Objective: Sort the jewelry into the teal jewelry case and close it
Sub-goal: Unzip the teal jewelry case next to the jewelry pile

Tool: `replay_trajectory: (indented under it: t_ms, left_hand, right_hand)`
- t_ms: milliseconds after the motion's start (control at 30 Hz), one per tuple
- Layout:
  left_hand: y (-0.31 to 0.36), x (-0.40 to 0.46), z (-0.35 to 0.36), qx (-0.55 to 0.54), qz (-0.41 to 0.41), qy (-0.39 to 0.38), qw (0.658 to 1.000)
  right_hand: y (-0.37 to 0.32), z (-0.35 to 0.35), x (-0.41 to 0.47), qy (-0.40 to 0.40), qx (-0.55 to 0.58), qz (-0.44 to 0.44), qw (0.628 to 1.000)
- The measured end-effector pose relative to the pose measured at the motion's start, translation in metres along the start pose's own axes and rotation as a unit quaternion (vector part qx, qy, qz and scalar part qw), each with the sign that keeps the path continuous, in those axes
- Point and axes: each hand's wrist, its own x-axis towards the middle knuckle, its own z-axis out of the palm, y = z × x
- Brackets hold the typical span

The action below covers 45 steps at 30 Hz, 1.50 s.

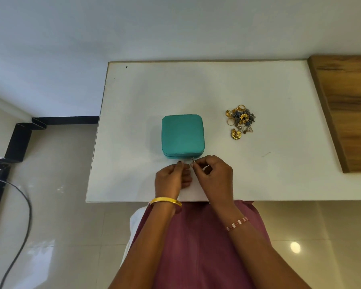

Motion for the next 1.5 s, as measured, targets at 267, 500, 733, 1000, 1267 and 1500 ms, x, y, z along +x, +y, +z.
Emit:
replay_trajectory:
  t_ms: [267, 500, 733, 1000, 1267, 1500]
  left_hand:
    - [0.001, 0.007, 0.007, 0.074, 0.048, -0.009, 0.996]
    - [0.003, 0.005, 0.005, 0.23, 0.178, 0.017, 0.957]
    - [0.009, 0.009, -0.022, 0.296, 0.213, 0.034, 0.931]
    - [0.022, 0.032, -0.05, 0.287, 0.211, 0.091, 0.93]
    - [0.051, 0.068, -0.042, 0.28, 0.268, 0.109, 0.915]
    - [0.081, 0.097, -0.024, 0.272, 0.306, 0.059, 0.91]
  right_hand:
    - [0.002, -0.007, -0.006, -0.018, -0.037, -0.061, 0.997]
    - [-0.005, 0.005, 0.008, -0.054, -0.115, -0.16, 0.979]
    - [0.014, -0.003, 0.019, -0.049, -0.151, -0.223, 0.962]
    - [0.008, -0.001, 0.034, -0.07, -0.092, -0.223, 0.968]
    - [0.013, 0.0, 0.037, -0.039, -0.103, -0.264, 0.958]
    - [0.016, 0.001, 0.037, -0.033, -0.102, -0.269, 0.957]
